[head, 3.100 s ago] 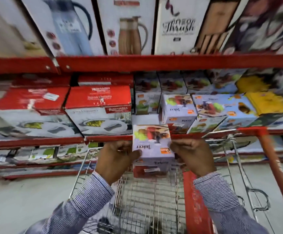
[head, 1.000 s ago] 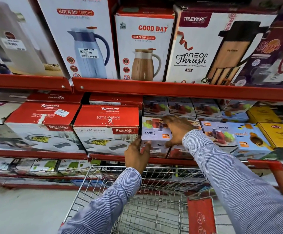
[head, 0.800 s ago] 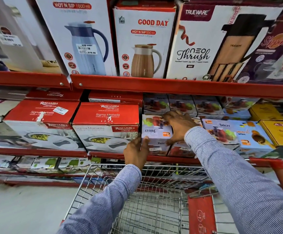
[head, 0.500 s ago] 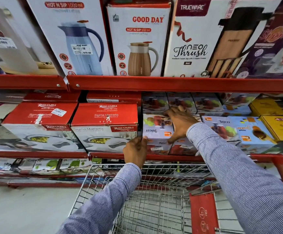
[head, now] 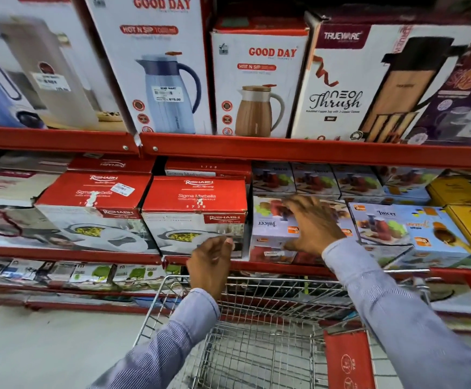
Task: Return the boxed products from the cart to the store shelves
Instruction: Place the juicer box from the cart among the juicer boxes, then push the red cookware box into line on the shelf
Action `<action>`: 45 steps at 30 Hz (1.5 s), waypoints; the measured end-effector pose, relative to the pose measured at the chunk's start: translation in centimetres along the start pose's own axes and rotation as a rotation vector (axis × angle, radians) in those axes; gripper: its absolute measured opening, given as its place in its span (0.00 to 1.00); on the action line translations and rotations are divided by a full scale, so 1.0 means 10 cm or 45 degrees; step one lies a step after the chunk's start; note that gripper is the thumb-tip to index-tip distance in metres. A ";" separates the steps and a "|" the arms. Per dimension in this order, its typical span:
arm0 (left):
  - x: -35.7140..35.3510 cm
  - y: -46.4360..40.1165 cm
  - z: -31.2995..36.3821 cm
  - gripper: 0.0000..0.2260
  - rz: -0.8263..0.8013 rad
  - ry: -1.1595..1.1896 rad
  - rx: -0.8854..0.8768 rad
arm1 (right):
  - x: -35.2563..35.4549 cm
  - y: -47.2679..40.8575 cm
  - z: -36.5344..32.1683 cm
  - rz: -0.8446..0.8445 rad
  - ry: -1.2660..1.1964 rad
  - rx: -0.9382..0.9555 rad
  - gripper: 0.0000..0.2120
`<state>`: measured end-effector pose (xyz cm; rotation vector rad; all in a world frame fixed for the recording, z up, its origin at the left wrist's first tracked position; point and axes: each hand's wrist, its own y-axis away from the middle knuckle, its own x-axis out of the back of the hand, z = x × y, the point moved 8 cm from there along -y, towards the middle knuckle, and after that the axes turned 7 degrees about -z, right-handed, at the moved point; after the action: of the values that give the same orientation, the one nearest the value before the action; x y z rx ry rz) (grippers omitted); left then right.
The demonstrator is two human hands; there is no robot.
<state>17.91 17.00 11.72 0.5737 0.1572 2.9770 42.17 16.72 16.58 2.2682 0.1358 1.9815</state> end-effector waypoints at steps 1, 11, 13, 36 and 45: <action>0.18 0.01 -0.05 0.09 0.052 0.030 0.008 | 0.01 0.06 -0.12 0.083 -0.170 0.015 0.46; 1.28 -0.24 -0.37 0.24 0.161 0.053 0.113 | -0.31 0.13 -1.07 0.186 -1.362 -0.169 0.38; 1.29 -0.30 -0.36 0.26 0.103 0.033 0.079 | -0.34 0.07 -1.10 0.197 -1.370 -0.197 0.33; 1.38 -0.50 -0.30 0.30 -0.103 -0.153 -0.019 | -0.45 0.12 -1.08 0.250 -1.444 -0.332 0.31; 1.41 -0.51 -0.31 0.27 -0.116 -0.169 -0.001 | -0.45 0.14 -1.07 0.182 -1.461 -0.339 0.32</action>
<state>4.16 23.52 13.34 0.7405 0.1660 2.8399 30.92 15.07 13.83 2.8303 -0.3775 0.4300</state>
